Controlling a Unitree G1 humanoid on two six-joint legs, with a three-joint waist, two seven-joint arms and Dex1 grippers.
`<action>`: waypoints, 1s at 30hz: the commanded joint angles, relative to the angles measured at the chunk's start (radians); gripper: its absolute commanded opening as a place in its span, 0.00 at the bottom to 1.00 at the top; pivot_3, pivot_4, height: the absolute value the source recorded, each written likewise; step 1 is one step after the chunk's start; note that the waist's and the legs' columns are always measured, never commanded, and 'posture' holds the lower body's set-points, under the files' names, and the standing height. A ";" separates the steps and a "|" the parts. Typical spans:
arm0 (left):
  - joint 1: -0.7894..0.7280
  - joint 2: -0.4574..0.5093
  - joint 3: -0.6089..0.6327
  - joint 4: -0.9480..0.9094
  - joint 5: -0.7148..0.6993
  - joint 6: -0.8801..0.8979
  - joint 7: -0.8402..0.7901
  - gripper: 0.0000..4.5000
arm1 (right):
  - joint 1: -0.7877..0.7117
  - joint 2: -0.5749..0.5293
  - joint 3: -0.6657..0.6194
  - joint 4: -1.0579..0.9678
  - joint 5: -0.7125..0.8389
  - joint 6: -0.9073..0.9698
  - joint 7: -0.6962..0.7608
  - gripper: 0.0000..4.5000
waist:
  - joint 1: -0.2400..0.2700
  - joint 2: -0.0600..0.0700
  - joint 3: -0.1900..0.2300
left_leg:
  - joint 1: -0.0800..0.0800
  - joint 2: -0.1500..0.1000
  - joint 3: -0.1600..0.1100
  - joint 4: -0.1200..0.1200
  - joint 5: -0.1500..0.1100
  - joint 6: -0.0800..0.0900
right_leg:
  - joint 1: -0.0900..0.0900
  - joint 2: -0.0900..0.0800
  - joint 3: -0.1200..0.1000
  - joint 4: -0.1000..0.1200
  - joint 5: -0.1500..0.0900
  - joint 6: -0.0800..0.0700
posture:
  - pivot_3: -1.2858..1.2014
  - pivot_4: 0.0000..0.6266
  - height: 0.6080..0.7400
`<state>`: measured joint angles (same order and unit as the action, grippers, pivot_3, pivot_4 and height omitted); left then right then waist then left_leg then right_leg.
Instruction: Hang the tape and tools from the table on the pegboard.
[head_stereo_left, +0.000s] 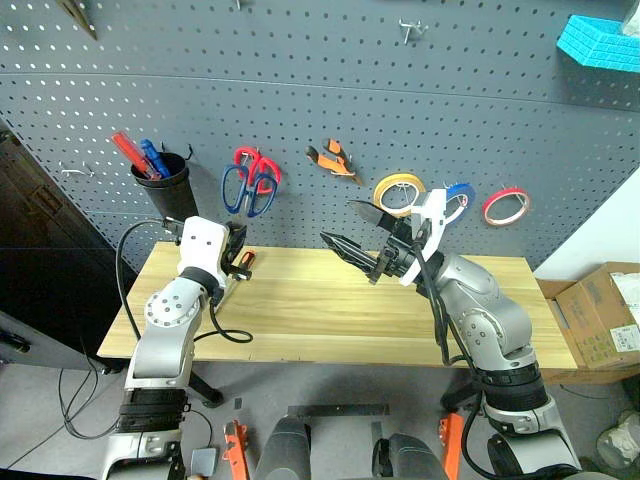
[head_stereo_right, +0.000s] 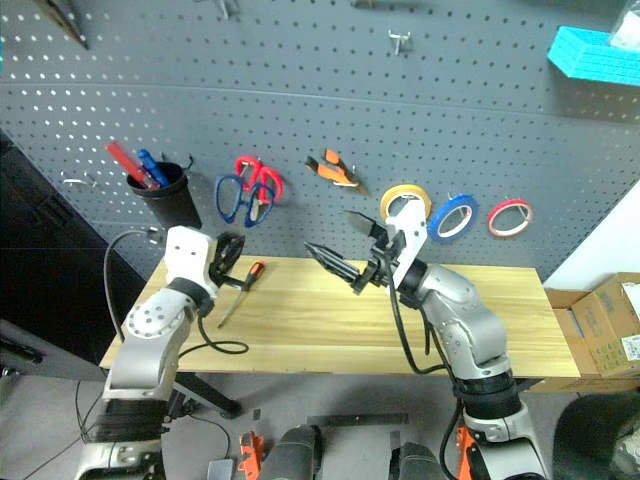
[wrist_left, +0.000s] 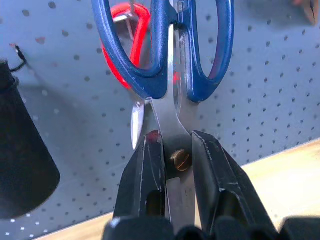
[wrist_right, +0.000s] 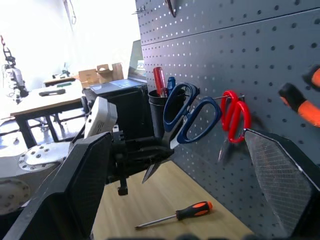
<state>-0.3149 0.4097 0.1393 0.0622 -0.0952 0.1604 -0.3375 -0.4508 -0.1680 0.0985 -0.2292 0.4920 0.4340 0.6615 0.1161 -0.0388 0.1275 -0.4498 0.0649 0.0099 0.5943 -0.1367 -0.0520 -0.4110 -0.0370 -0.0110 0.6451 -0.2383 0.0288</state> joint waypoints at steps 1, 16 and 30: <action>-0.059 0.006 0.018 0.029 -0.021 -0.037 -0.014 0.13 | -0.015 0.004 -0.015 -0.019 -0.004 -0.032 -0.016 1.00 | 0.000 0.000 -0.003 | 0.000 0.000 0.000 0.000 0.000 0.000 | 0.000 0.000 0.000 0.000 0.000 0.000 | 0.60 0.05 1.00; -0.216 -0.004 0.005 0.233 -0.074 0.014 -0.098 0.13 | -0.014 -0.007 -0.017 -0.027 -0.010 -0.038 -0.055 1.00 | -0.009 0.000 -0.011 | 0.000 0.000 -0.001 0.004 0.000 0.000 | 0.001 0.001 0.000 0.002 0.001 0.000 | 0.59 0.05 1.00; -0.318 0.033 0.013 0.421 -0.055 -0.066 -0.134 0.54 | -0.015 -0.015 -0.014 -0.029 -0.010 -0.037 -0.056 1.00 | -0.010 0.000 -0.013 | 0.000 0.000 -0.002 0.007 0.000 0.000 | 0.003 0.002 0.001 0.003 0.001 0.001 | 0.59 0.05 1.00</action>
<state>-0.6042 0.4355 0.1439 0.4955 -0.1508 0.1233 -0.4697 -0.4508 -0.1787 0.0985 -0.2290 0.4826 0.4200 0.6073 0.1061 -0.0390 0.1146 -0.4497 0.0650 0.0082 0.6018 -0.1364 -0.0516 -0.4080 -0.0353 -0.0103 0.6482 -0.2371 0.0299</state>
